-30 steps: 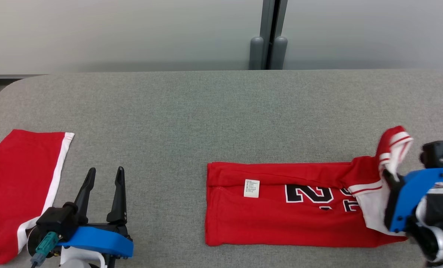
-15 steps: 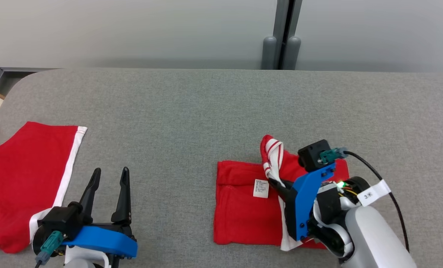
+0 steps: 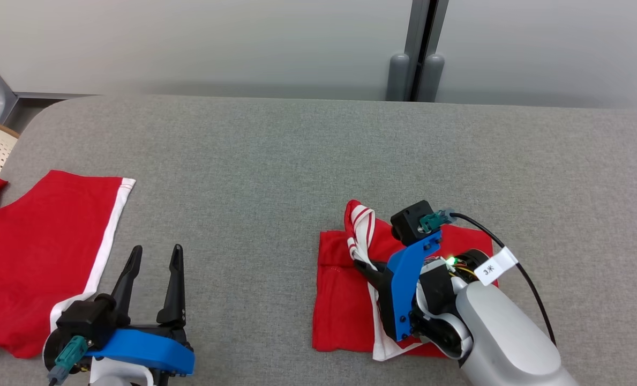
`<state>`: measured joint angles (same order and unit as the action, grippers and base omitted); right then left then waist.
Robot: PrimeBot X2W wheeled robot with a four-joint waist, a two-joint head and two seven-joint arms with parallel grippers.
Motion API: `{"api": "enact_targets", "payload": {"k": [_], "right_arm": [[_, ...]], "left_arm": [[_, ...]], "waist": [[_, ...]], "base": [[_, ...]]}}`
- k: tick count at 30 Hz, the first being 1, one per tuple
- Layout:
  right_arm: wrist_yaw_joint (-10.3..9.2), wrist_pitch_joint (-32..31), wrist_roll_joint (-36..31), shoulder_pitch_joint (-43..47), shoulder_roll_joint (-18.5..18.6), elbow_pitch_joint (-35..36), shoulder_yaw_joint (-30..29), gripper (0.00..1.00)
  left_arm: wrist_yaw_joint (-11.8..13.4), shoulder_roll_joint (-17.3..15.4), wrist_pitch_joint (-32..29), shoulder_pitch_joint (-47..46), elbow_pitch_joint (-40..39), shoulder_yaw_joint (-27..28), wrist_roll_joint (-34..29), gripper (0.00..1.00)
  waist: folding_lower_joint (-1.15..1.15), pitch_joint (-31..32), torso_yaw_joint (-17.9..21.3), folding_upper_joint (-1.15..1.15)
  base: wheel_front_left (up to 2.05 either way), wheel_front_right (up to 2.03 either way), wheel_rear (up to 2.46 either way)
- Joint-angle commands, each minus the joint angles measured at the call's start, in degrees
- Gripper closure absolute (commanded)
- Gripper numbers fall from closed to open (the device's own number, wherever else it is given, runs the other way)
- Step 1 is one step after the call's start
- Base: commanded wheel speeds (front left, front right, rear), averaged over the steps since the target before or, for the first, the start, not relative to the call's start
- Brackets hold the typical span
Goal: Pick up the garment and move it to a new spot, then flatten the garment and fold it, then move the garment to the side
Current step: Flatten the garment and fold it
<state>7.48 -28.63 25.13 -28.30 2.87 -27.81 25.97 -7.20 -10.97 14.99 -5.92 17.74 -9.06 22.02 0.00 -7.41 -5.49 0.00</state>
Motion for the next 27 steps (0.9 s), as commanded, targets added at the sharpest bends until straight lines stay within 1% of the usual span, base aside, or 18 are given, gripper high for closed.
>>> {"api": "enact_targets", "payload": {"k": [1, 2, 6, 7, 8, 10, 14, 16, 18, 22, 24, 27], "right_arm": [[0.03, 0.9, 1.1, -1.8, 0.0, -1.3, 1.0, 1.00], [0.03, 0.9, 1.1, -1.8, 0.0, -1.3, 1.0, 1.00], [0.03, 1.6, 3.6, -3.9, 0.0, -4.5, 4.0, 1.00], [0.03, 1.9, 4.0, -4.3, 0.0, -5.1, 4.6, 0.58], [0.03, 2.3, 4.4, -4.7, 0.0, -5.6, 5.1, 0.00], [0.03, 3.3, 7.5, -4.9, 0.0, -5.1, 6.2, 0.00], [0.03, 7.2, 17.9, -5.2, 0.0, -1.6, 7.2, 0.00], [0.03, 10.4, 16.8, -7.2, 0.0, -0.2, 7.3, 0.00], [0.03, 13.2, 18.3, -7.0, 0.1, 1.8, 5.7, 0.00], [0.03, 17.4, 12.5, -6.6, 0.1, 4.4, 0.1, 0.00], [0.03, 18.2, 7.5, -4.7, 0.2, 5.8, -3.4, 0.00], [0.02, 19.2, -1.8, -0.8, 2.2, 9.6, -9.6, 0.00]], "left_arm": [[-0.2, 0.2, 0.2, 0.1, -0.2, 0.0, -0.3, 0.00], [-0.2, 0.2, 0.2, 0.1, -0.2, 0.0, -0.3, 0.00], [-0.2, 0.2, 0.2, -0.7, 0.0, -0.2, -0.2, 0.00], [-0.2, 0.3, 0.2, -0.8, 0.1, -0.3, -0.2, 0.00], [-0.2, 0.3, 0.2, -0.9, 0.1, -0.3, -0.1, 0.00], [-0.3, 0.3, 0.2, -1.0, 0.1, -0.4, -0.1, 0.00], [-0.3, 0.1, 0.2, -0.8, -0.1, -0.1, 0.0, 0.00], [-0.3, -0.2, 0.2, -0.3, -0.3, 0.3, 0.0, 0.00], [-0.2, -0.1, 0.2, 0.2, -0.5, 0.5, 0.0, 0.00], [0.0, 0.0, 0.2, 1.0, -0.9, 1.0, -0.2, 0.00], [0.0, 0.1, 0.2, 1.3, -1.1, 1.2, -0.2, 0.00], [0.1, 0.4, 0.2, 1.8, -1.4, 1.5, -0.2, 0.00]], "waist": [[0.00, -0.1, 0.2, 0.00], [0.00, -0.1, 0.2, 0.00], [0.00, -0.3, 0.2, 0.00], [0.00, -0.3, 0.2, 0.00], [0.00, -0.3, 0.1, 0.00], [0.00, -0.3, 0.1, 0.00], [0.00, -0.1, 0.2, 0.00], [0.00, 0.0, 0.4, 0.00], [0.00, 0.3, 0.8, 0.00], [0.00, 0.9, 1.6, 0.00], [0.00, 1.2, 2.0, 0.00], [0.00, 1.7, 2.4, 0.00]], "base": [[0.00, 0.00, 0.00], [0.00, 0.00, 0.00], [0.00, 0.00, 0.00], [0.00, 0.00, 0.00], [0.00, 0.00, 0.00], [0.00, 0.00, 0.00], [0.00, 0.00, 0.00], [0.00, 0.00, 0.00], [0.00, 0.00, 0.00], [0.00, 0.00, 0.00], [0.00, 0.00, 0.00], [0.00, 0.00, 0.00]]}}
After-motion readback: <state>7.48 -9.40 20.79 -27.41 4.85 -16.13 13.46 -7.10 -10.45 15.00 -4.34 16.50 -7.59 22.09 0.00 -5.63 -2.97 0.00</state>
